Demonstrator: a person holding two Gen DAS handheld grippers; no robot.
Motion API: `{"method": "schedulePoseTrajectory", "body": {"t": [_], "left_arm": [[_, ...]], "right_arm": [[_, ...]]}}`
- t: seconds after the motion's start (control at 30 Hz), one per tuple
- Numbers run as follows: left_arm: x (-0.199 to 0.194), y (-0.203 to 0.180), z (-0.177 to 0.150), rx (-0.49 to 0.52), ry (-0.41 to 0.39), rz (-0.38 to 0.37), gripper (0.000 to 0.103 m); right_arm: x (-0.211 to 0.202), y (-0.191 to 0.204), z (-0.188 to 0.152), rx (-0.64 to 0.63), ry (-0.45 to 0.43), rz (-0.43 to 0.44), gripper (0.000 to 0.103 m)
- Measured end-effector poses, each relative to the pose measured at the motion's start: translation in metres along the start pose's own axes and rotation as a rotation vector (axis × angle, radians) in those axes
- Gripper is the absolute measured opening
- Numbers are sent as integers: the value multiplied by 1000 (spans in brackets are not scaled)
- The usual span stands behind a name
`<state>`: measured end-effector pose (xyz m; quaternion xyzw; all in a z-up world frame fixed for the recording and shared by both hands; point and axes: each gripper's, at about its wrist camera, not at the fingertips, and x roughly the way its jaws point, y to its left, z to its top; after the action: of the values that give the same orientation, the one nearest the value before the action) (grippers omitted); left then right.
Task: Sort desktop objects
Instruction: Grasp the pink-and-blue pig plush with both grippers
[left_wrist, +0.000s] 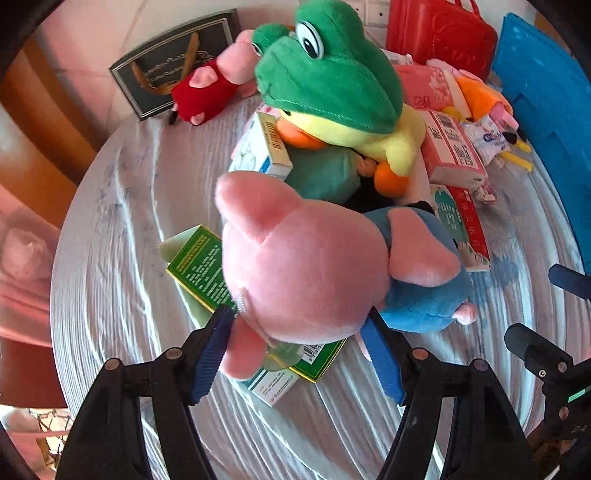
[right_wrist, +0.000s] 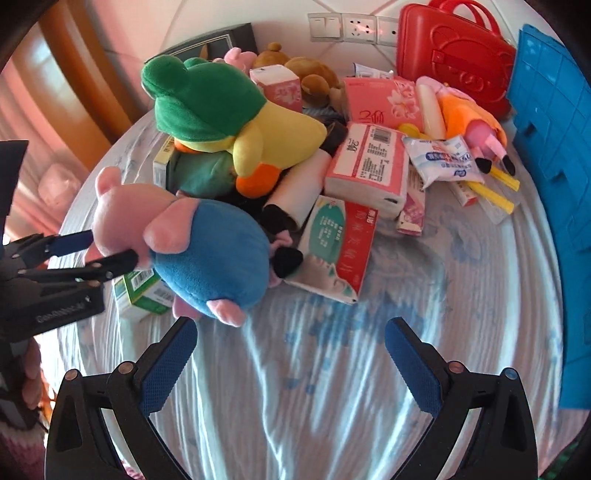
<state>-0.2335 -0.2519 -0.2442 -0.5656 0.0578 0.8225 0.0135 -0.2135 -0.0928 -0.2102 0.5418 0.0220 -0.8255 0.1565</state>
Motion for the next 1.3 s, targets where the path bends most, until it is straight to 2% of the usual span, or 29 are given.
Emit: {"method": "schedulePoseTrajectory", "body": {"t": [0.07,0.17,0.33,0.5,0.8,0.83,0.9,1.0,1.13,1.23,1.27,1.3], "left_arm": [[11,-4,-1,71,9,0,70],[19,-2,-2,121,1,-6,70],[20,6,7,156,-43,-80,70],[29,14,14,168,-43,-134,72],[41,31,21,206,-59,-160,73],[44,32,22,208,-59,-157,74],[48,33,24,221,-79,-142,88],[56,35,26,237,-94,-122,103],[62,29,23,308,-104,-75,103],[63,15,19,374,-129,-39,100],[61,15,18,375,-145,-45,93],[59,15,18,367,-139,-76,80]], "right_arm": [[8,5,-1,17,9,12,103],[26,14,1,36,37,-1,103],[44,26,9,52,49,18,103],[53,32,30,75,16,13,103],[77,40,51,100,28,90,103],[80,41,51,102,33,99,103],[86,40,52,116,34,115,103],[96,39,51,141,62,142,103],[101,46,50,122,73,130,103],[107,58,51,94,86,84,102],[106,60,51,85,78,58,102],[104,62,51,78,50,47,99]]}}
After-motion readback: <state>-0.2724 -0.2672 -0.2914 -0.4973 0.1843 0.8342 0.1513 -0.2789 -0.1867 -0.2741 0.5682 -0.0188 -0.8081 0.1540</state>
